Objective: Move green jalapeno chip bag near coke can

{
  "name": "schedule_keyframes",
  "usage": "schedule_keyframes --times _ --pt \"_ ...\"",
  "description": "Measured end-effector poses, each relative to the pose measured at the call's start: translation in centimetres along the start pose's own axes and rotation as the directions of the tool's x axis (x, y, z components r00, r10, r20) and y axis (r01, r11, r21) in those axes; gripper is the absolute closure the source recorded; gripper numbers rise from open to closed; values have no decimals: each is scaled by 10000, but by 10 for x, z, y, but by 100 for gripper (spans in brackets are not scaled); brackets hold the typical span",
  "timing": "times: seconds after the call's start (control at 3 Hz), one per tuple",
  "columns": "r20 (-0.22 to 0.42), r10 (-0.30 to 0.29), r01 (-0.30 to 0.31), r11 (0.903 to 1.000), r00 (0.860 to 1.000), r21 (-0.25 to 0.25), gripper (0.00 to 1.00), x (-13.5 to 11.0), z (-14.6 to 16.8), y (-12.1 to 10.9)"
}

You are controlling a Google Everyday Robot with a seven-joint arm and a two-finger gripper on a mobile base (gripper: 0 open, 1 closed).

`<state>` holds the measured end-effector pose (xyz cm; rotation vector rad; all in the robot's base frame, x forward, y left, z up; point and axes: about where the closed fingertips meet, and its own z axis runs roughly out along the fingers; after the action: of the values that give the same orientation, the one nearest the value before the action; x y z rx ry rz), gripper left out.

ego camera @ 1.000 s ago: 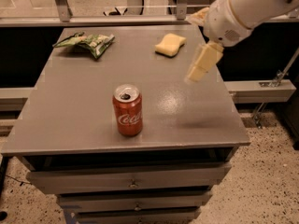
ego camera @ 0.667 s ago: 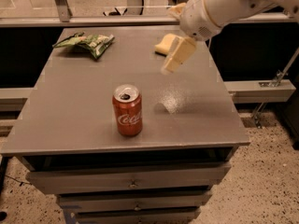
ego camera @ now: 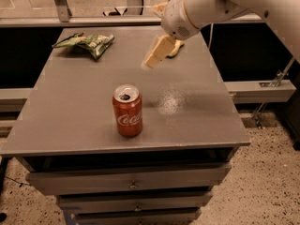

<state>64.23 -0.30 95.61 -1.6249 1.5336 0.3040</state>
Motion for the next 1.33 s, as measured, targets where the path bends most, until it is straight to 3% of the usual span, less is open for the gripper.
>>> schedule_keyframes --times 0.33,0.67,1.0,1.33 --pt "386 45 -45 10000 9992 8 0 -9 23 -9" --pt "1387 393 -427 9989 9896 216 0 -21 70 -28" --pt "1973 806 -907 9950 9770 423 0 -30 117 -49" --pt "2022 993 -1100 9930 9743 422 0 -39 164 -55"
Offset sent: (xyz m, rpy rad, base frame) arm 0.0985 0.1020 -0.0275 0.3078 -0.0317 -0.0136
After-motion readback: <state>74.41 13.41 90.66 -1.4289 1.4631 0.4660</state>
